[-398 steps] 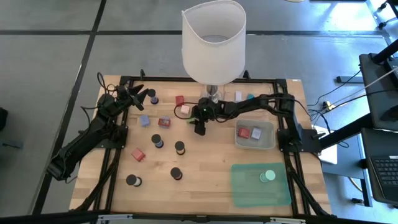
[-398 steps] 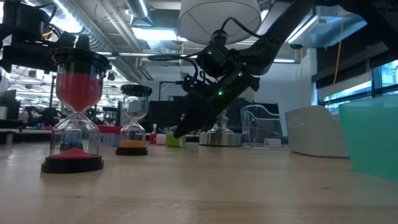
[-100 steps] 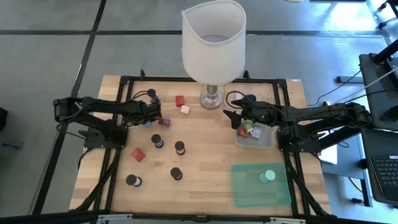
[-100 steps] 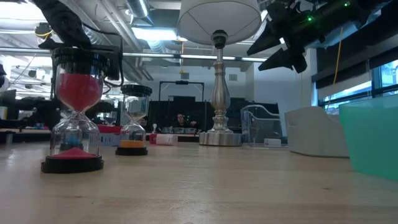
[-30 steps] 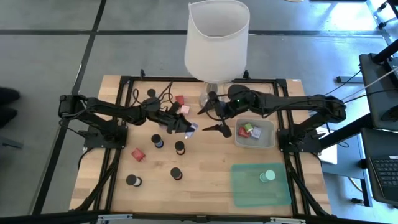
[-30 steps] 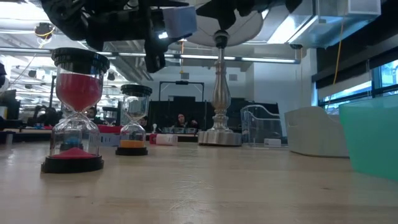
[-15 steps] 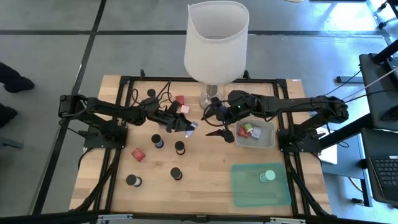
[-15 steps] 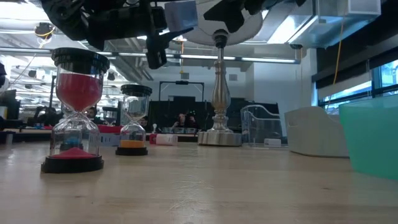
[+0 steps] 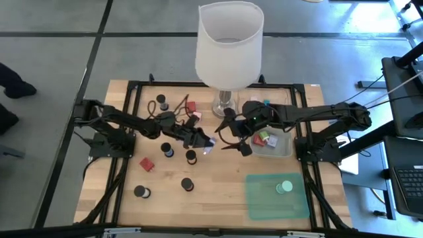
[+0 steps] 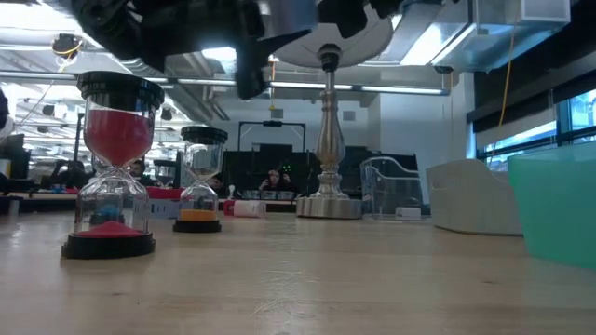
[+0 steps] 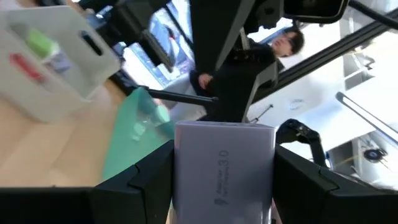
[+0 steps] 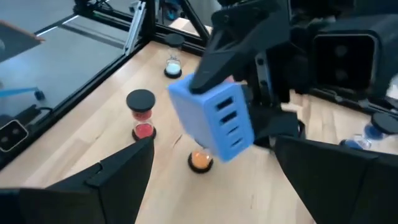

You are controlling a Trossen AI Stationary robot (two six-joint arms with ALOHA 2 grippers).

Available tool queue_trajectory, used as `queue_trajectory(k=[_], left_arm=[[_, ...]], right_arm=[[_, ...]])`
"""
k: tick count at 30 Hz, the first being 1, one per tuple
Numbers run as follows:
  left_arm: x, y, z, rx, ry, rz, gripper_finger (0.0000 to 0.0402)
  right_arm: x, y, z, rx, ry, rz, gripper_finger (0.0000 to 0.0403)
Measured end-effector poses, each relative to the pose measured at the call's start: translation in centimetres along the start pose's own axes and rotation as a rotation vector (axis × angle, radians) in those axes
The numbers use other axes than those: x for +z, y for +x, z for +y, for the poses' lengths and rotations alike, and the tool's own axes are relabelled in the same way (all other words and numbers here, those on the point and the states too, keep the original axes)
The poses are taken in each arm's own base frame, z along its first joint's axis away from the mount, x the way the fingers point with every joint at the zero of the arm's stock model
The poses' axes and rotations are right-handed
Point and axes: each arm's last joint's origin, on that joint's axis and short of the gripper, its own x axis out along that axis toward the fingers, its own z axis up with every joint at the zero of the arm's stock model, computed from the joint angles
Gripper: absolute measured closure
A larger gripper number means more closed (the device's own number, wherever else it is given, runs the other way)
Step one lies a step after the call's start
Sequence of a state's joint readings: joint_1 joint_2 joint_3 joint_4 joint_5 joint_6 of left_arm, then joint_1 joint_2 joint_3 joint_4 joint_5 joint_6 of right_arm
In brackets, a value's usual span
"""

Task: Pick & Place Office items
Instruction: Put the purple charger adapter into the gray bin

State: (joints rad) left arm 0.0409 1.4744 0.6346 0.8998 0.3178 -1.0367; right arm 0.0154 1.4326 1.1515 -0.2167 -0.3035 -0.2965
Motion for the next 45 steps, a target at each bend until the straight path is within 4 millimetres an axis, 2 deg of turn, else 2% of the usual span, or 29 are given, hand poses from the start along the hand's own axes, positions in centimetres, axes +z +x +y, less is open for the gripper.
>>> queue_trajectory(k=[6, 8, 16, 23, 28, 38, 45], left_arm=[[0.0, 3.9, -0.3, -0.039, 0.054, 0.026, 0.0188], [0.1, 4.7, -0.3, -0.046, 0.059, 0.025, 0.0188], [-0.7, 6.5, -0.1, -0.055, 0.036, 0.061, 0.0188], [-1.2, 6.9, -0.7, -0.077, 0.033, 0.081, 0.0188], [-1.7, 7.1, -1.0, -0.084, 0.001, 0.092, 0.0188], [-2.2, 7.2, -1.5, -0.111, 0.014, 0.114, 0.0188], [-2.2, 7.2, -1.5, -0.109, 0.014, 0.107, 0.0181]], right_arm=[[0.1, 0.3, 1.4, 0.057, -0.014, 0.017, 0.0064], [0.0, 0.4, 2.0, 0.112, -0.011, 0.029, 0.0064], [0.0, 0.7, 3.9, 0.220, -0.021, 0.057, 0.0064], [0.3, 0.9, 5.0, 0.232, -0.025, 0.050, 0.0071], [0.4, 1.0, 5.3, 0.190, -0.007, 0.067, 0.0118], [0.5, 1.1, 5.4, 0.182, 0.008, 0.057, 0.0270], [0.6, 1.1, 5.4, 0.187, 0.005, 0.047, 0.0275]])
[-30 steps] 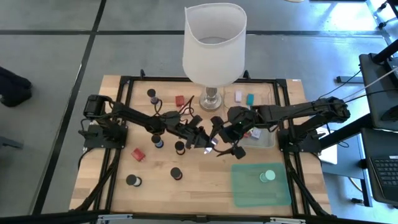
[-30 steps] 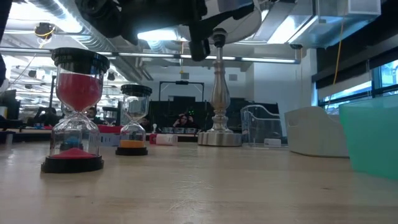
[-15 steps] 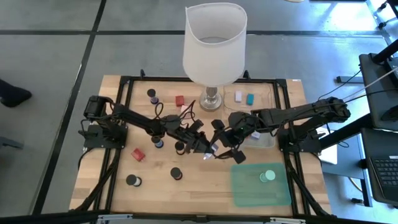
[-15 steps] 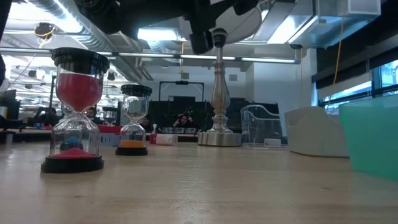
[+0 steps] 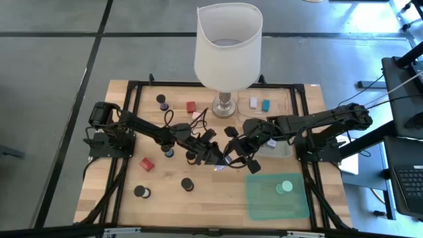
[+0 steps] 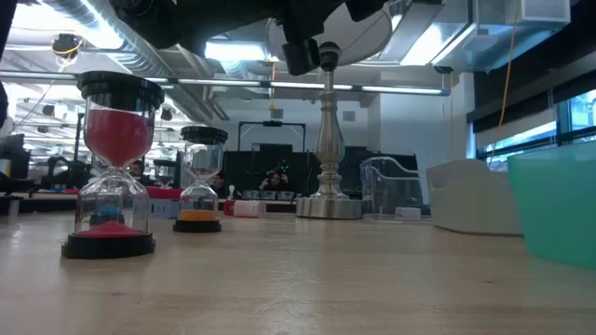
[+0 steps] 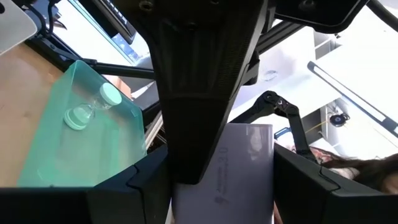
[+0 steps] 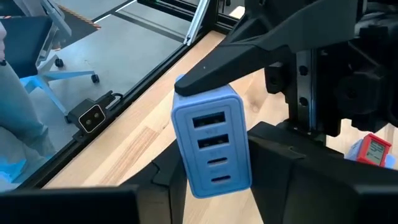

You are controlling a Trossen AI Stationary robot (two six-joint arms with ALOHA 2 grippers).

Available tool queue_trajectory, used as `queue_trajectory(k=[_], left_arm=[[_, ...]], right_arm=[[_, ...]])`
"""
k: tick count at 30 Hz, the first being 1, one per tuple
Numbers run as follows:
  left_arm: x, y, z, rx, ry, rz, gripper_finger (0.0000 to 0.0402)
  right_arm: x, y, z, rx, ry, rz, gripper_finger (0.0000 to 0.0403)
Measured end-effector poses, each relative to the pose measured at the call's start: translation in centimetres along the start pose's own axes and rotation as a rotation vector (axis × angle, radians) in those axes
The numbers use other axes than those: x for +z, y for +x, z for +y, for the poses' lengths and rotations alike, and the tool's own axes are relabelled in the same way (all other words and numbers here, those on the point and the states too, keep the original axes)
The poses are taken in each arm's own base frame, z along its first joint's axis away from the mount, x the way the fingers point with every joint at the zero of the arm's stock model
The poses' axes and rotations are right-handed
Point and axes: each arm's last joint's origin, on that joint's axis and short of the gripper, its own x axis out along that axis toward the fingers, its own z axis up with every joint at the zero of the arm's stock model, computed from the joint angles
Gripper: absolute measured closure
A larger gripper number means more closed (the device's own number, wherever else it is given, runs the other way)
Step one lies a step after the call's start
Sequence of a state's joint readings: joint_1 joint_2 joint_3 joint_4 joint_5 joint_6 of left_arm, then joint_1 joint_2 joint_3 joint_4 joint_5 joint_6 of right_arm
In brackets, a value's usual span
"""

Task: Pick & Place Office items
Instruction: Put the purple charger adapter into the gray bin

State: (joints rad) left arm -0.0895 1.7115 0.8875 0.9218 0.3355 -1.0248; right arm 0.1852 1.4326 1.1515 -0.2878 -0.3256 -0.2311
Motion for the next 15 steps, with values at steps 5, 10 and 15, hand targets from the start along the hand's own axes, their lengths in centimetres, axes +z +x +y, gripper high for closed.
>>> queue_trajectory(k=[5, 10, 15], left_arm=[[0.0, 0.0, 0.0, 0.004, -0.024, -0.004, 0.0155], [0.5, -0.2, 0.4, 0.022, -0.030, -0.020, 0.0133], [1.9, -0.8, 1.3, 0.055, 0.004, -0.054, 0.0128]], right_arm=[[-0.1, 0.0, 0.0, 0.010, 0.052, 0.004, 0.0277], [-0.5, -0.2, 0.0, 0.017, 0.127, 0.049, 0.0277], [-1.6, -1.3, -0.1, 0.010, 0.222, 0.159, 0.0276]])
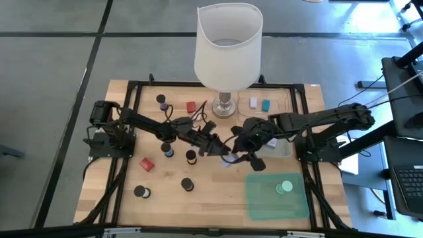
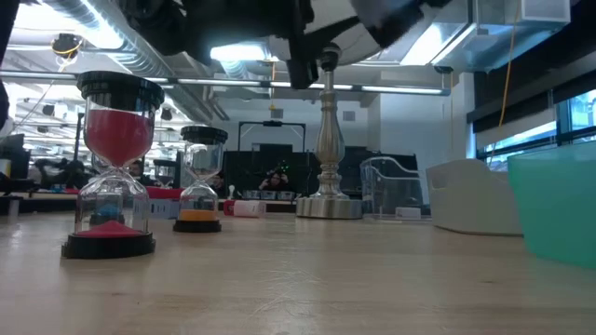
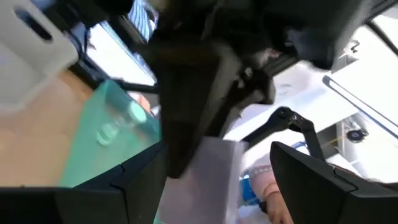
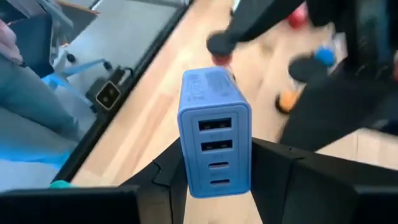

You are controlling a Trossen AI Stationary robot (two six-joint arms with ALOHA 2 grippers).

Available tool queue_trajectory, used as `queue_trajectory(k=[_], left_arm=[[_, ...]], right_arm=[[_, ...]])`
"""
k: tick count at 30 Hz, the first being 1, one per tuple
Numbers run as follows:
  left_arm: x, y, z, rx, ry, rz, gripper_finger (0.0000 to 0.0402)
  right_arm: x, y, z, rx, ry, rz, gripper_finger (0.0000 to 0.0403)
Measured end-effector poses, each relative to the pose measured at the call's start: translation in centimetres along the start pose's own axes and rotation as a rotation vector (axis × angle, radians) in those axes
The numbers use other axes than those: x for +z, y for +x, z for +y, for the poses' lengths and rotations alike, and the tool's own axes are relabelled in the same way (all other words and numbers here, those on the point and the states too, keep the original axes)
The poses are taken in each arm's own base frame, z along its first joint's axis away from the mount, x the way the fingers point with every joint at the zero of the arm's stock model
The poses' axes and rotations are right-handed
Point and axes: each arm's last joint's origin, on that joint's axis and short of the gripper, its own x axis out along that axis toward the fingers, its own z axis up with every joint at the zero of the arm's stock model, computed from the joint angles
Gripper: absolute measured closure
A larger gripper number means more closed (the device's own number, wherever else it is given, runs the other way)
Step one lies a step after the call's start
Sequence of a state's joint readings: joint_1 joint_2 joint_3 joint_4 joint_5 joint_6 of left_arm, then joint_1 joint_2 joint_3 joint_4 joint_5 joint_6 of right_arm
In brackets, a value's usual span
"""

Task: Pick & Place Office items
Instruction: Put the purple charger adapter into the gray bin

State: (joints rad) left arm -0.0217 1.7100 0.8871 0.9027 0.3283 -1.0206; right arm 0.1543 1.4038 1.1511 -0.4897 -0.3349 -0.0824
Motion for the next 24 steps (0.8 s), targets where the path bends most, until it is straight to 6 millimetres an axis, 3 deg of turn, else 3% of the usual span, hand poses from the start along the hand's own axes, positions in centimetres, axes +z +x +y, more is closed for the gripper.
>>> queue_trajectory(k=[16, 20, 24], left_arm=[[4.1, -2.0, 3.1, 0.136, 0.056, -0.110, 0.0130], [4.5, -2.3, 3.3, 0.147, 0.056, -0.125, 0.0130], [4.5, -2.3, 3.3, 0.147, 0.049, -0.126, 0.0130]], right_arm=[[-5.3, -9.5, 1.8, -0.495, 0.284, 0.372, 0.0275], [-6.5, -10.1, 1.6, -0.587, 0.431, 0.373, 0.0275], [-8.7, -9.2, 1.1, -0.663, 0.580, 0.414, 0.0275]])
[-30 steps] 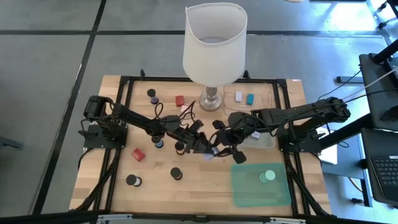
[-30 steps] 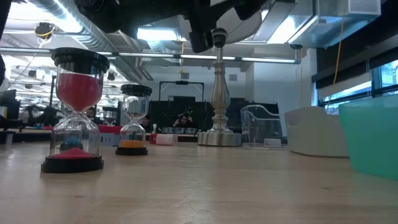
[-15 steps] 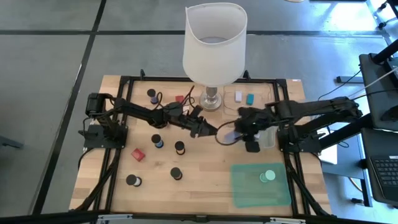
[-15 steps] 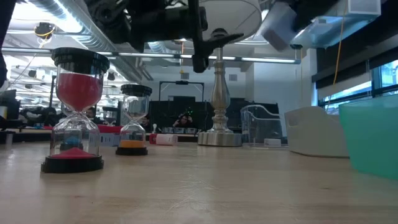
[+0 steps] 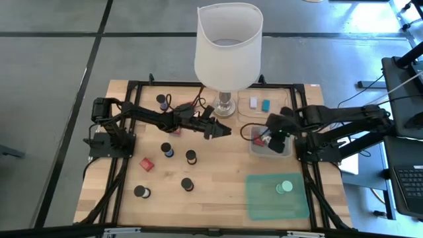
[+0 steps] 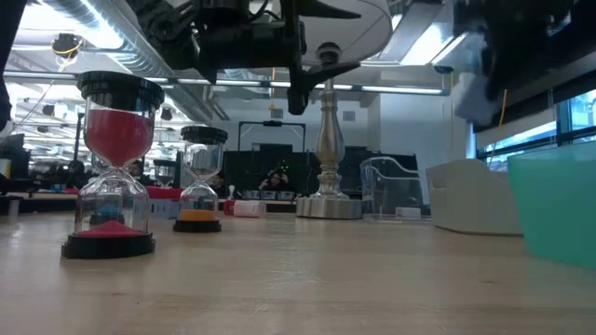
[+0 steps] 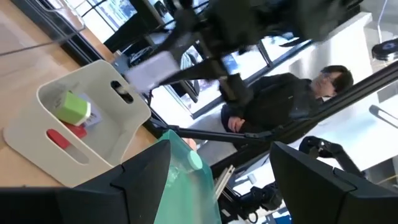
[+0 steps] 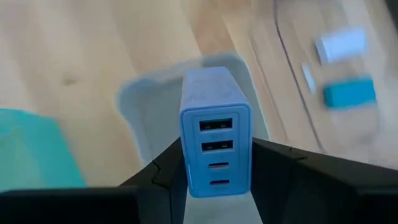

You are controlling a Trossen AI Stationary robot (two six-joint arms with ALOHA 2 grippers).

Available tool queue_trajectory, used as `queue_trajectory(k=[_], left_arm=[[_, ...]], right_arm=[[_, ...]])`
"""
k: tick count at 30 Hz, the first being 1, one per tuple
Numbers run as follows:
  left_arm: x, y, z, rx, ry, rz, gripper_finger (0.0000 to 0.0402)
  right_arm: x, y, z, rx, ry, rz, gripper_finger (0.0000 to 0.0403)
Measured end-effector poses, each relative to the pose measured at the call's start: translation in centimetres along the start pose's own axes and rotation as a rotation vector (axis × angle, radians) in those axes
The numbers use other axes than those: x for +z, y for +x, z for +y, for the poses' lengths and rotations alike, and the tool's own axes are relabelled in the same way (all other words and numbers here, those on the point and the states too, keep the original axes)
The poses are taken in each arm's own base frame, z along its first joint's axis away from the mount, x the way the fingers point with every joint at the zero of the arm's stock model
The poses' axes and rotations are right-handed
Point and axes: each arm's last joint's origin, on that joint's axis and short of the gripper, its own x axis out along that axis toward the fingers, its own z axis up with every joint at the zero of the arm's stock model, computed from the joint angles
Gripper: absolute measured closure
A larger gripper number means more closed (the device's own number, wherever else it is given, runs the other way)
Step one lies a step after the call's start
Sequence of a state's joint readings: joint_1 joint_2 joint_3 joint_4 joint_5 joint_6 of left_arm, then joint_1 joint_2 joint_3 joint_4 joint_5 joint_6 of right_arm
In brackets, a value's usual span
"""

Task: Pick & Place Office items
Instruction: Put the purple charger adapter into the gray bin

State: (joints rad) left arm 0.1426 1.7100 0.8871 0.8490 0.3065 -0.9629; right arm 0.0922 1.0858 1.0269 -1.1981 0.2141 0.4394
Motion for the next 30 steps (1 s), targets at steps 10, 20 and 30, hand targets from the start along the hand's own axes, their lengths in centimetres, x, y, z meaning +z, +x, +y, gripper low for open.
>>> queue_trajectory(k=[10, 20, 30], left_arm=[[-0.1, 0.0, -0.1, -0.003, -0.049, 0.004, 0.0130], [0.1, 0.0, 0.1, 0.002, -0.056, -0.003, 0.0130], [0.6, -0.2, 0.4, -0.010, -0.074, 0.016, 0.0130]], right_arm=[[-4.1, 5.3, -0.7, -0.173, 0.271, 0.199, 0.0275], [-5.9, 7.4, -1.2, -0.266, 0.377, 0.231, 0.0275], [-5.4, 7.6, -1.0, -0.227, 0.339, 0.187, 0.0218]])
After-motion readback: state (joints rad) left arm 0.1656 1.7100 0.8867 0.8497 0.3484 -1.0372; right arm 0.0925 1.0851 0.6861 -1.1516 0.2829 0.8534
